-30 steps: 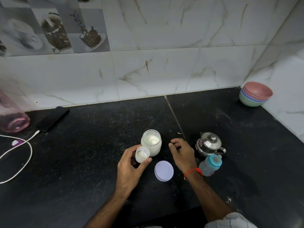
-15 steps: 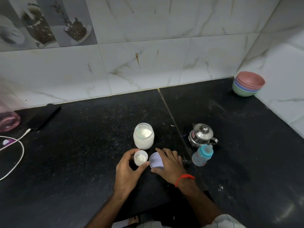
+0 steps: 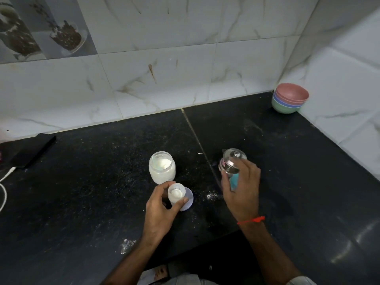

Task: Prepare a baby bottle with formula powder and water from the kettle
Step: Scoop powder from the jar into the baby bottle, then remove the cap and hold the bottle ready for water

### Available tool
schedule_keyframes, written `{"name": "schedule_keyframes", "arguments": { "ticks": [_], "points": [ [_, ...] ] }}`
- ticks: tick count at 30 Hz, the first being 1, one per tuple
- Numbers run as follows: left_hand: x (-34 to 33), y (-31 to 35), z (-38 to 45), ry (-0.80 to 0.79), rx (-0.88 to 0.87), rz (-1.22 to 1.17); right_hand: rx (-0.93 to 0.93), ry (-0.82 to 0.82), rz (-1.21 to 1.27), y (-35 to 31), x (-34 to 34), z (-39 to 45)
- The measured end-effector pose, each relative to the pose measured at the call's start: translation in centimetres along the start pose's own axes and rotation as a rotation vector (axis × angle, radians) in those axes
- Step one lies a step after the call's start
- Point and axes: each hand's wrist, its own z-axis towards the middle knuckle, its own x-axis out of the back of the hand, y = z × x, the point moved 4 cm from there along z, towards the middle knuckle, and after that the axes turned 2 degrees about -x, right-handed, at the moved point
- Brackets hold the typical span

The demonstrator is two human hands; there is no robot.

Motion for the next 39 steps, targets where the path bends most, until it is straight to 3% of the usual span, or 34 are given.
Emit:
{"name": "schedule_keyframes", "arguments": {
  "ticks": [4, 8, 15, 39],
  "points": [
    [-2.1, 1.6, -0.1, -0.047, -0.015, 0.009, -0.280, -0.041, 0.028, 3.7, 1.6, -1.1],
    [-4.1, 2.1, -0.8, -0.122, -0.025, 0.038, -0.490, -0.325, -0.037, 5.9, 0.7, -2.5],
    [-7.7, 0.9, -1.9, -0.277, -0.010, 0.145, -0.501, -0.505, -0.052, 7.7, -0.6, -3.9],
    [-10.0, -1.0, -1.4, -0.303, -0.025, 0.457, -0.500, -0.487, -0.055, 8.0, -0.4, -3.6]
  ]
}}
